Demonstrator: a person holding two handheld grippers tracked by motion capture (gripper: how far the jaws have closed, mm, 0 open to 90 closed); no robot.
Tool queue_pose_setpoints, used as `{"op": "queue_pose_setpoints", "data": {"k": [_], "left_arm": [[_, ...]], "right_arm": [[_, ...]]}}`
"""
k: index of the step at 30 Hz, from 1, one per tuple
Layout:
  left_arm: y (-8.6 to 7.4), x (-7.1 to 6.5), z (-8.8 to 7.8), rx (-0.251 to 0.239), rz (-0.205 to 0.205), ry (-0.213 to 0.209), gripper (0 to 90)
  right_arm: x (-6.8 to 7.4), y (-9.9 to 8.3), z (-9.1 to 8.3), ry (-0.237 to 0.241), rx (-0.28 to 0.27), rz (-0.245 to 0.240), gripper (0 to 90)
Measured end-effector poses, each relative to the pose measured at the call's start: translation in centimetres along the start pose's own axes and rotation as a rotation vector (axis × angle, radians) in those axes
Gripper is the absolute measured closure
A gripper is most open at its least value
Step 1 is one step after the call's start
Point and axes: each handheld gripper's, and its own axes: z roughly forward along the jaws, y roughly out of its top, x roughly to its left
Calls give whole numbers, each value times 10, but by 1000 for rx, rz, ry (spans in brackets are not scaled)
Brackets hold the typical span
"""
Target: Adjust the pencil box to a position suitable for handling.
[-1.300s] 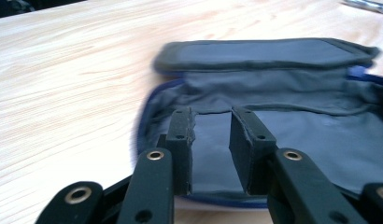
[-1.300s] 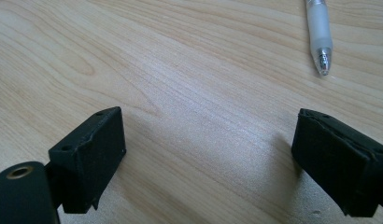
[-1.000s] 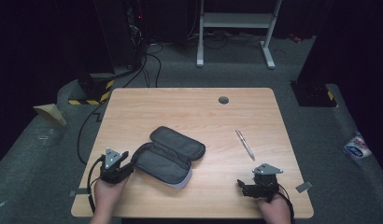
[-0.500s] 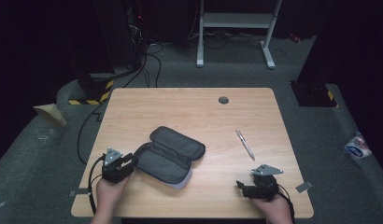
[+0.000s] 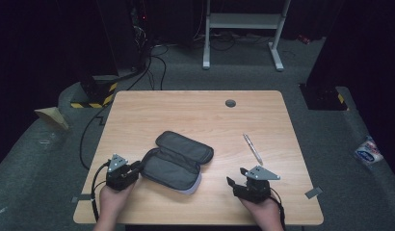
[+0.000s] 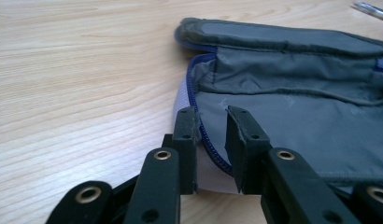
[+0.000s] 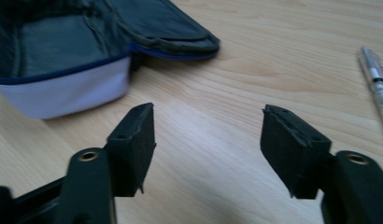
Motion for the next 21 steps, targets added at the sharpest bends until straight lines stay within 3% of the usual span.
{"op": "queue_pose_setpoints", "data": {"k": [3, 6, 10, 17, 21], "left_arm": [[0, -8, 1, 10, 29, -19, 736], [0, -14, 3, 18, 49, -28, 732], [0, -32, 8, 29, 92, -63, 723], [1, -50, 12, 40, 133, -106, 705], [0, -59, 14, 43, 137, -138, 702]], "right_arm": [[8, -7, -2, 17, -4, -23, 378], [12, -14, -3, 25, 9, -12, 376], [15, -18, 1, 35, 21, -24, 373], [18, -17, 3, 51, 15, -28, 368], [19, -17, 2, 56, 7, -30, 368]]}}
